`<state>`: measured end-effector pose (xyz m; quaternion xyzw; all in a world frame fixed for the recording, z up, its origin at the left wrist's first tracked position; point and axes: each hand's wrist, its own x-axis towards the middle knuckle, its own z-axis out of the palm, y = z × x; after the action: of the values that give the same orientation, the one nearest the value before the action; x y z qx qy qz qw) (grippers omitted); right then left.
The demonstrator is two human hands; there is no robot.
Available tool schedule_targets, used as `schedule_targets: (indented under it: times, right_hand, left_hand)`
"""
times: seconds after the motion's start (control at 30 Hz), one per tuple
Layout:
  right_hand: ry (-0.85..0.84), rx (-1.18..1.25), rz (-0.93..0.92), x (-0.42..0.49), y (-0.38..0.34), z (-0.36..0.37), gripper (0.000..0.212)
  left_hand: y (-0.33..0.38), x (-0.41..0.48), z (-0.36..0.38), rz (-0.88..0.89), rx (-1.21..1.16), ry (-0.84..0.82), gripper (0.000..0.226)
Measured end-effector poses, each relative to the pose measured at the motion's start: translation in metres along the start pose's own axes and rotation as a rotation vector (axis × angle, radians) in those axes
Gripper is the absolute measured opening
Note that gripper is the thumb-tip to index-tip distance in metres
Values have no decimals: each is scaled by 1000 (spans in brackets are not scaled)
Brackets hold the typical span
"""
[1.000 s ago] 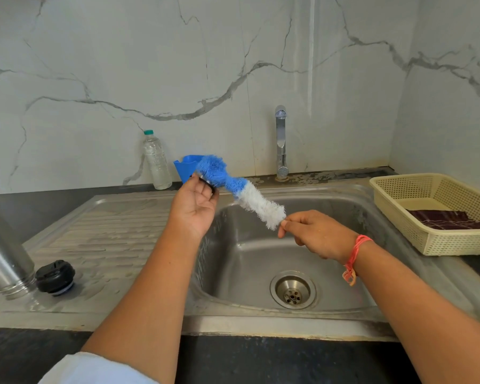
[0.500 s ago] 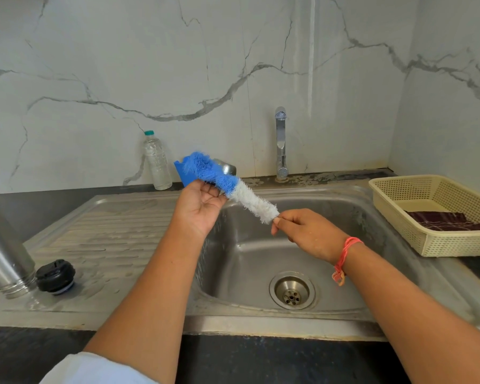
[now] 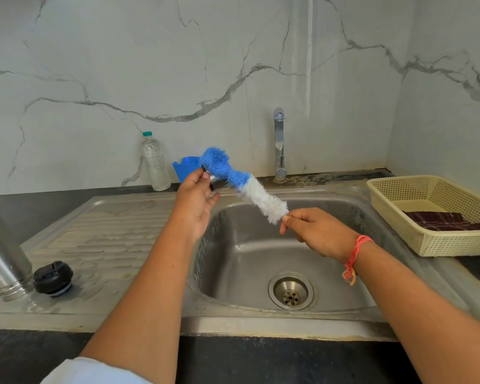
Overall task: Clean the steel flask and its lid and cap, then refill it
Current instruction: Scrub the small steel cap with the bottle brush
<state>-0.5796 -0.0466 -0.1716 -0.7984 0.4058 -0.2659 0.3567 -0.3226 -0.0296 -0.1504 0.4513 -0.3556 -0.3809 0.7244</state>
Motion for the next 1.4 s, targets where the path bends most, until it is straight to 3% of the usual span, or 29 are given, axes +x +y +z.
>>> schedule_targets:
  times: [0.07,0.13,0.3,0.4,0.47,0.67,0.73,0.93,1.23,1.4]
  right_hand:
    - [25,23,27,3,-1,2,38]
    - [39,70,50,6,-2,3,39]
    - [-82,251,181,1,1,-5,35]
    - [-103,290,212,1,-1,-3,33]
    - [-108,329,220,2,-2,-3,31]
    - [-181,400,264,-2,2,-9,29]
    - [-236,479,274,-2,0,-3,29]
    - [-405,763,314,-5,-8,2,36]
    - [-495,942,397,-6,-13,10,36]
    - [-548,1052,444,-1,-18,16,37]
  left_hand:
    - [-4,-5,3,118,382,-48,29]
    - [-11,-8,10,204,619,-133,30]
    - [-4,-1,4,242,538,-16,28]
    - [-8,0,1,221,592,-71,29]
    - [-13,1,4,204,509,-85,29]
    - [4,3,1,-36,-340,36,20]
    - [7,2,2,-66,-493,34,19]
    - [8,5,-2,-92,-679,82,24]
    - [4,4,1,-91,-712,72,26]
    - [-2,1,8,-88,-605,-2,28]
